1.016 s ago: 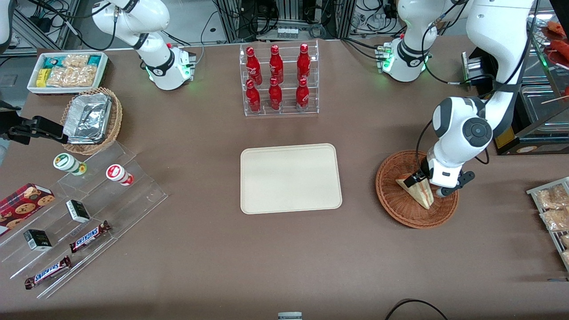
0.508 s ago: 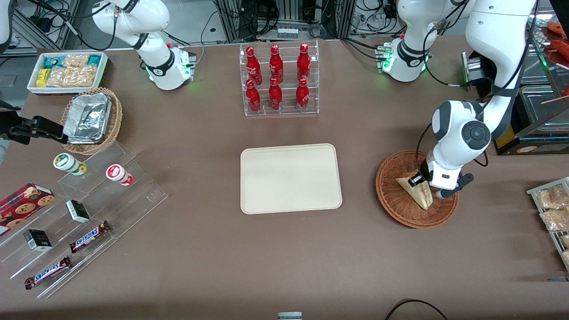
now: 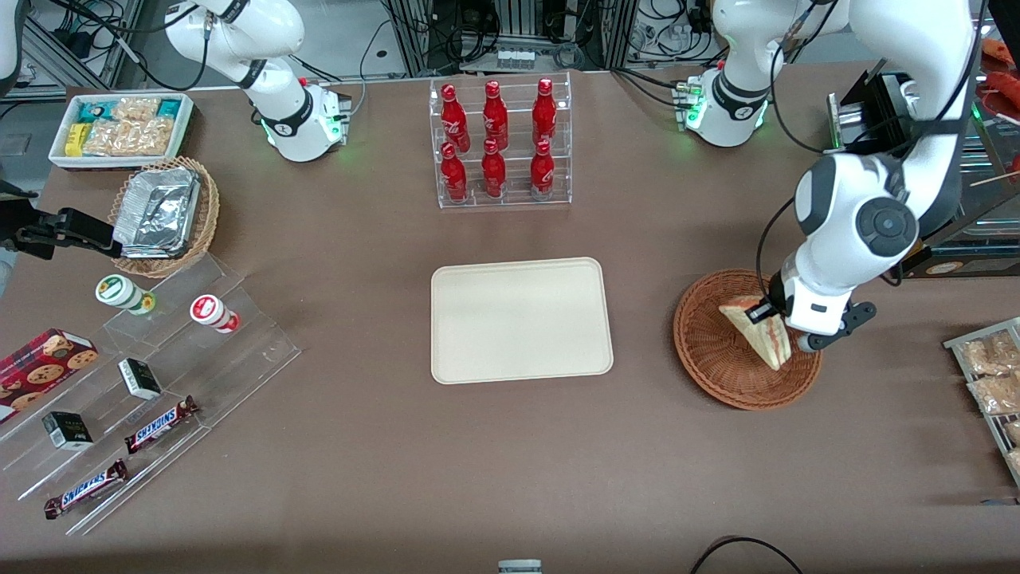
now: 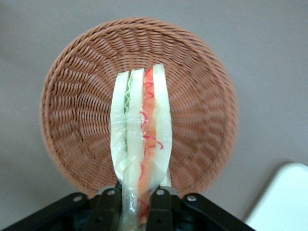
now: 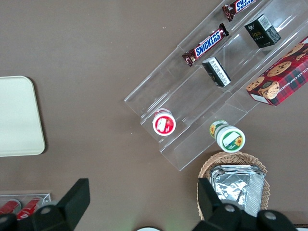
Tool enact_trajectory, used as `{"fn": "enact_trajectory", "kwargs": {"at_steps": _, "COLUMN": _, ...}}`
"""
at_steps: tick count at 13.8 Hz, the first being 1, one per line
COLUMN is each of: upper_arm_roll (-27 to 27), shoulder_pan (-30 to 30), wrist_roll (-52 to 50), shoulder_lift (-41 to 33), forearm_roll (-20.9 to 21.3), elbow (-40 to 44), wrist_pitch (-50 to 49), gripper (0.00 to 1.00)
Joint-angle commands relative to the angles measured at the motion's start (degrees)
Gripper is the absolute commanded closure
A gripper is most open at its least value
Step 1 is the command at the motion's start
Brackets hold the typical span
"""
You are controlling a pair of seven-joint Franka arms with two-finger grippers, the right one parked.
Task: Place sandwich from basket to tray
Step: 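Lift the sandwich and carry it with the left gripper over the tray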
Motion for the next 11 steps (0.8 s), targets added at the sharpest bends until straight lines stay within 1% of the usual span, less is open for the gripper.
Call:
{"fn": "enact_trajectory", "kwargs": {"at_steps": 1, "upper_arm_roll": 0.03, "shoulder_pan": -6.01, "wrist_roll": -2.2, "shoulder_lift": -1.07, "forearm_roll": 1.18, "elbow": 7.71, "wrist_pitch": -10.97, "gripper": 1.0}}
{"fn": "enact_trajectory", "kwargs": {"at_steps": 2, "upper_arm_roll": 0.03, "shoulder_pan": -8.65, "wrist_roll": -4.12, "shoulder_lift": -0.63, "forearm_roll": 1.18, "elbow": 10.26, "wrist_pitch": -13.01, "gripper": 1.0}}
{"fn": "enact_trajectory", "kwargs": {"at_steps": 5, "upper_arm_roll": -0.06, "shoulder_pan": -15.86, "wrist_roll": -6.6, "shoulder_lift": 2.43, "forearm_roll": 1.01, "elbow": 14.23, "wrist_pitch": -13.12, "gripper": 1.0}}
{"fn": "enact_trajectory", "kwargs": {"at_steps": 7, "upper_arm_roll": -0.06, "shoulder_pan": -19.82, "wrist_roll": -6.43, "shoulder_lift": 5.95, "forearm_roll": 0.57, "elbow": 17.04, "wrist_pitch": -12.5, "gripper": 1.0}}
{"fn": "enact_trajectory", "kwargs": {"at_steps": 11, "upper_arm_roll": -0.06, "shoulder_pan": -28.6, "wrist_roll": -7.3, "shoulder_lift": 15.61, "forearm_roll": 0.3, "elbow": 26.53, "wrist_pitch": -12.5, "gripper": 1.0}}
